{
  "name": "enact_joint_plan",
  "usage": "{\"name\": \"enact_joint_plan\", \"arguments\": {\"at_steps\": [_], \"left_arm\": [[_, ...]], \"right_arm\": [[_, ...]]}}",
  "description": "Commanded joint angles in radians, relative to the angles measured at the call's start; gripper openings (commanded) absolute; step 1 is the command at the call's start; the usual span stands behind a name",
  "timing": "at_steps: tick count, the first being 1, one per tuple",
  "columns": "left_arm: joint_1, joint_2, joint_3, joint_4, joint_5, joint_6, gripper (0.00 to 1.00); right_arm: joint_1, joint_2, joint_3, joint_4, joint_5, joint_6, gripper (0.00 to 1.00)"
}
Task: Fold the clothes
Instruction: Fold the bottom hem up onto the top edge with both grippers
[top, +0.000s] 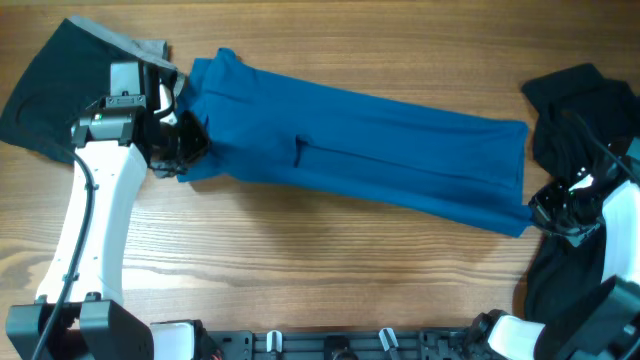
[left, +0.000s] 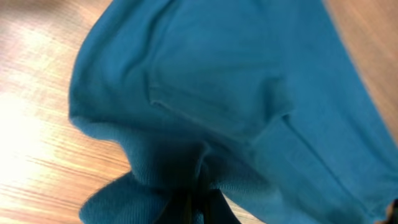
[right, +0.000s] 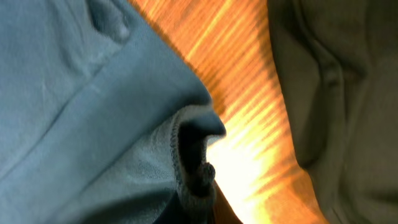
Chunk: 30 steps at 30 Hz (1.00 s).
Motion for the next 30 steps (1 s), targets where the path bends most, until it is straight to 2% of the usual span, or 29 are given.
{"name": "enact_joint_plan", "arguments": {"at_steps": [1,11,16,24,30], "left_arm": [[-0.040,0.009,0.016,0.084,0.026,0.006,0.04],[-0.093,0.108,0.016,0.313,-0.031,0.038,0.04],[-0.093,0.181,0.016,0.413,-0.053,0.047,0.04],[-0.093,0.255,0.016,0.524,-0.060,0.046,0.04],[-0.104,0.270,0.016,0.625,-0.071,0.031,0.04]], "right_arm": [[-0.003,0.053,0.018,0.060,-0.053,-0.009,0.05],[-0.003,0.097,0.018,0.158,-0.040,0.067,0.06],[-0.003,0.148,0.018,0.294,-0.154,0.069,0.06],[0.050,0.224,0.017,0.448,-0.201,0.151,0.06],[0.058,0.246,0.017,0.562,-0.229,0.155,0.06]]}}
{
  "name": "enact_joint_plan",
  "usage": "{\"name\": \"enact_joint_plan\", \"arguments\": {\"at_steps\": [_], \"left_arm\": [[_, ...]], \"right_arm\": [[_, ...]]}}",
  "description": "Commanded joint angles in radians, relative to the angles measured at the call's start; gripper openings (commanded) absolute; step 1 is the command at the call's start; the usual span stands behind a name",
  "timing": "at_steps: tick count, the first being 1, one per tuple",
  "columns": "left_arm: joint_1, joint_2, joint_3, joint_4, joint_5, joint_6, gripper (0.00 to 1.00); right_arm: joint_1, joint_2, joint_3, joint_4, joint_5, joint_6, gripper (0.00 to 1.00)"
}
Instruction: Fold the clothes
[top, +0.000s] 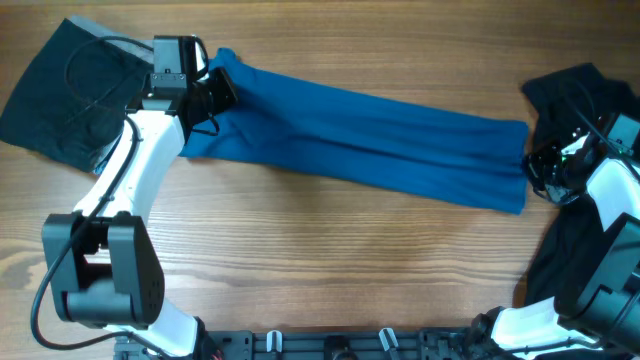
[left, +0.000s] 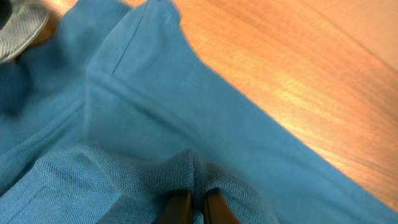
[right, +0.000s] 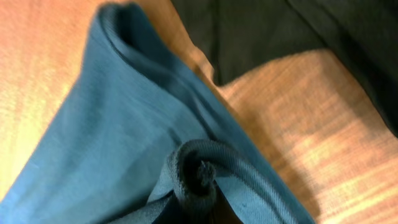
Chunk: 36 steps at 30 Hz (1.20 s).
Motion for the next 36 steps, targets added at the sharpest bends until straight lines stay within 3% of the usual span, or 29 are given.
{"name": "enact_joint_plan", "arguments": {"at_steps": [1,2,3,4,5,6,7,8,12,15,20,21,22,23,25,30,36], "left_arm": [[-0.010,0.027,0.014,0.035,-0.033,-0.003,0.04],[-0.014,0.034,0.014,0.039,-0.033,-0.004,0.04],[-0.016,0.042,0.014,0.039,-0.033,-0.004,0.06],[-0.018,0.050,0.014,0.034,-0.032,-0.003,0.14],[-0.020,0.057,0.014,0.029,-0.032,-0.003,0.38],[-0.020,0.059,0.014,0.027,-0.033,-0.002,0.57],[-0.020,0.058,0.014,0.028,-0.033,0.005,0.72],[-0.015,0.055,0.014,0.029,-0.032,0.009,0.78],[0.015,0.018,0.061,-0.117,-0.032,0.085,0.80],[0.019,-0.013,0.077,-0.283,-0.029,0.120,0.76],[0.017,0.014,0.049,-0.379,-0.029,0.132,0.34],[0.018,0.016,0.049,-0.388,-0.034,0.137,0.36],[0.020,0.016,0.049,-0.384,-0.036,0.153,0.64],[0.020,0.016,0.049,-0.382,-0.036,0.163,0.77],[0.019,0.019,0.049,-0.381,-0.038,0.208,0.80],[0.020,0.056,0.049,-0.393,-0.144,0.241,0.73],[0.051,0.061,0.049,-0.409,-0.201,0.240,0.79]], "right_arm": [[0.005,0.015,0.017,0.039,-0.038,0.013,0.06],[0.005,0.015,0.017,0.043,-0.038,0.014,0.11],[0.006,0.015,0.017,0.043,-0.047,0.010,0.32],[0.005,0.015,0.017,0.043,-0.056,0.000,0.64],[0.005,0.015,0.018,0.043,-0.056,-0.010,0.73],[0.003,0.014,0.018,0.043,-0.059,-0.037,0.74],[0.001,0.012,0.018,0.035,-0.060,-0.077,0.74],[-0.001,0.003,0.018,0.014,-0.064,-0.114,0.75],[0.000,-0.095,0.018,-0.100,-0.064,-0.201,0.75],[0.000,-0.222,0.018,-0.185,-0.085,-0.211,0.76],[0.058,-0.272,0.003,-0.277,-0.133,-0.264,0.71],[0.080,-0.257,-0.015,-0.277,-0.108,-0.252,0.72],[0.099,-0.230,-0.037,-0.270,-0.050,-0.249,0.88],[0.103,-0.194,-0.048,-0.259,0.055,-0.249,0.99],[0.080,-0.129,-0.048,-0.189,0.163,-0.215,0.99],[0.032,-0.032,-0.048,0.023,0.158,-0.232,0.96],[0.032,0.083,-0.048,0.131,0.016,-0.260,0.92]]}}
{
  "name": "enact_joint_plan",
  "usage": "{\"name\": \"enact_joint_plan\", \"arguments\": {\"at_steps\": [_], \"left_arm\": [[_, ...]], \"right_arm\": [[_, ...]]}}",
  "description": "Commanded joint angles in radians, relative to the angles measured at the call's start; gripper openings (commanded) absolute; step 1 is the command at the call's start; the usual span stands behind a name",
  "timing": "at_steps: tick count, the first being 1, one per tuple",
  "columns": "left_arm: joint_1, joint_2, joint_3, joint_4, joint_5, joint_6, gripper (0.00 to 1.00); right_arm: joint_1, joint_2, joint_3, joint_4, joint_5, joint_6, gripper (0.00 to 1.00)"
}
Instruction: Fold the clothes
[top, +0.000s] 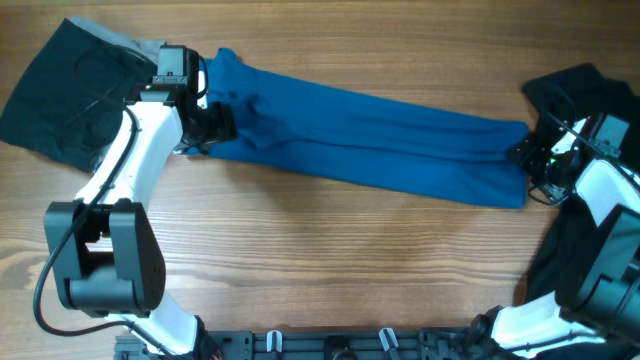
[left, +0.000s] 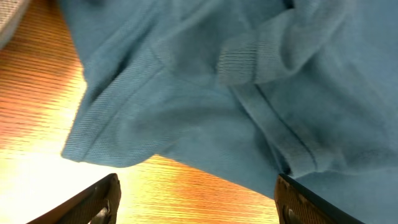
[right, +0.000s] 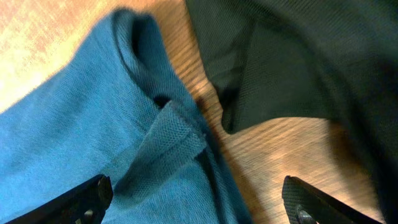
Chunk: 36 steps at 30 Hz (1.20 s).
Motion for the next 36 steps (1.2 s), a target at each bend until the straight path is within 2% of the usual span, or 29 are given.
{"name": "enact_joint_plan", "arguments": {"at_steps": [1,3,5,9,10,13,15,18,19,20,21,22,25,27,30,31,32,33,36], "left_arm": [[0.051,0.008,-0.004,-0.016,-0.051,0.015,0.77],[0.087,0.012,-0.004,0.001,-0.001,0.016,0.75],[0.099,0.015,-0.004,0.014,-0.003,0.016,0.75],[0.123,0.015,-0.004,-0.023,-0.028,0.018,0.76],[0.125,0.015,-0.004,-0.024,-0.024,0.064,0.76],[0.125,0.020,-0.004,0.020,-0.029,0.180,0.74],[0.125,0.026,-0.004,0.061,-0.033,0.195,0.73],[0.125,0.054,-0.004,0.083,-0.032,0.199,0.71],[0.125,0.072,-0.004,0.082,-0.032,0.199,0.70],[0.125,0.090,-0.004,0.082,-0.028,0.199,0.69],[0.125,0.100,-0.004,0.082,-0.024,0.199,0.68],[0.125,0.105,-0.004,0.083,-0.024,0.199,0.67],[0.125,0.105,-0.004,0.105,-0.024,0.199,0.66],[0.125,0.105,-0.004,0.106,-0.025,0.200,0.54],[0.125,0.117,-0.004,0.126,-0.025,0.200,0.29],[0.125,0.124,-0.004,0.135,-0.025,0.200,0.27],[0.125,0.132,-0.004,0.139,-0.025,0.200,0.35],[0.125,0.146,-0.004,0.139,-0.025,0.199,0.54],[0.125,0.171,-0.004,0.159,-0.025,0.199,0.51]], "right_arm": [[0.000,0.046,-0.001,0.006,-0.068,-0.021,0.92],[-0.003,0.045,-0.001,0.013,-0.068,-0.021,0.93],[-0.003,0.045,-0.001,0.024,-0.068,-0.067,0.95],[-0.003,0.041,0.002,-0.006,-0.068,-0.069,0.94],[-0.004,0.029,0.021,-0.055,-0.068,-0.064,0.87],[-0.003,-0.106,0.083,-0.231,-0.063,0.009,0.86],[-0.003,-0.181,0.084,-0.330,-0.043,0.043,0.87],[-0.003,-0.173,0.068,-0.431,0.037,0.039,0.87],[-0.003,-0.165,0.050,-0.428,-0.002,0.033,0.77],[-0.002,-0.156,0.031,-0.410,-0.016,0.034,0.43],[-0.002,-0.152,0.016,-0.390,-0.016,0.036,0.26],[-0.002,-0.144,-0.001,-0.365,-0.034,0.035,0.13],[0.000,-0.093,-0.025,-0.315,-0.035,0.063,0.10],[0.000,-0.023,-0.031,-0.278,0.021,0.125,0.09],[0.000,0.034,-0.031,-0.245,0.026,0.145,0.08],[0.000,0.035,-0.031,-0.244,0.028,0.145,0.08],[0.000,0.034,-0.031,-0.243,0.030,0.145,0.08],[0.000,0.035,-0.031,-0.241,0.030,0.145,0.08],[0.000,0.035,-0.031,-0.241,0.030,0.143,0.08]]}}
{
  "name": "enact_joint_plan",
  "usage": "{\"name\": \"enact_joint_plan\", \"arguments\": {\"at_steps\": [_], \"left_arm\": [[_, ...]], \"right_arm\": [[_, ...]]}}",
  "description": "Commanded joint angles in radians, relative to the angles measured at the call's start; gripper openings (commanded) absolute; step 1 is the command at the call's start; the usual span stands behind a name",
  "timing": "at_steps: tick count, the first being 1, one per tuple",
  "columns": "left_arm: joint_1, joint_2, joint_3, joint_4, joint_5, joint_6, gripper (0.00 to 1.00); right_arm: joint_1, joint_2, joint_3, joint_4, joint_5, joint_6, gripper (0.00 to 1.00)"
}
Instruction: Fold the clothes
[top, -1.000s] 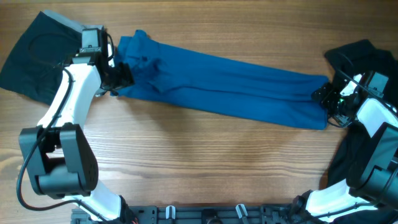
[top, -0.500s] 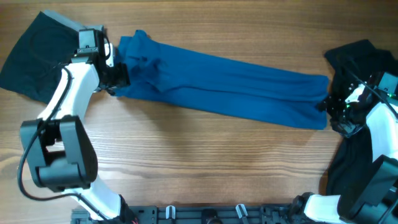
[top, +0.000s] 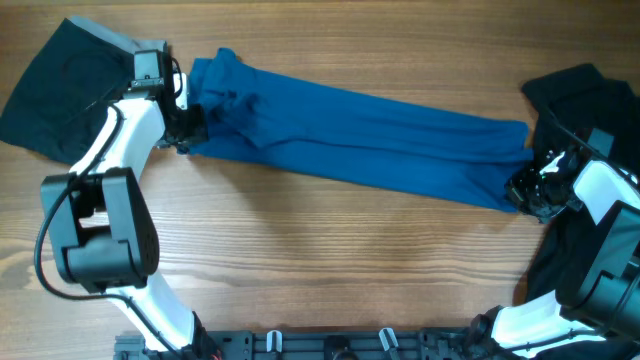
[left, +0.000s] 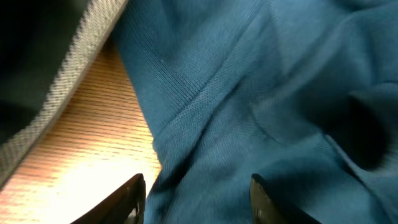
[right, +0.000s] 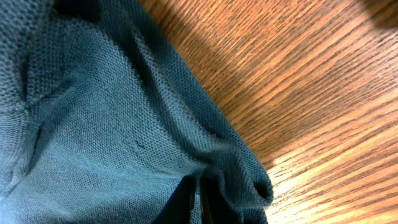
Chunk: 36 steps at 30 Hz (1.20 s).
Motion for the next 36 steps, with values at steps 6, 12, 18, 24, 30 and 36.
{"name": "enact_joint_plan", "arguments": {"at_steps": [6,12,18,24,30,36], "left_arm": [[0.003,0.027,0.043,-0.031,-0.003,0.001,0.04],[0.002,0.027,0.095,0.007,-0.101,0.002,0.04],[0.002,0.027,0.095,0.091,-0.100,0.001,0.05],[0.002,0.039,0.093,0.146,-0.047,-0.003,0.05],[0.001,0.035,0.126,0.022,-0.034,-0.002,0.10],[0.001,-0.016,0.150,-0.157,-0.012,-0.003,0.04]], "right_arm": [[0.000,0.026,-0.014,0.010,0.030,0.008,0.09],[0.000,0.026,-0.014,0.008,0.045,0.009,0.09],[0.000,0.025,-0.014,-0.001,0.045,0.010,0.09],[0.000,0.026,-0.014,-0.002,0.045,0.009,0.09],[0.000,0.025,-0.014,-0.003,0.045,0.008,0.10],[0.000,0.025,-0.014,-0.005,0.045,0.007,0.11]]}}
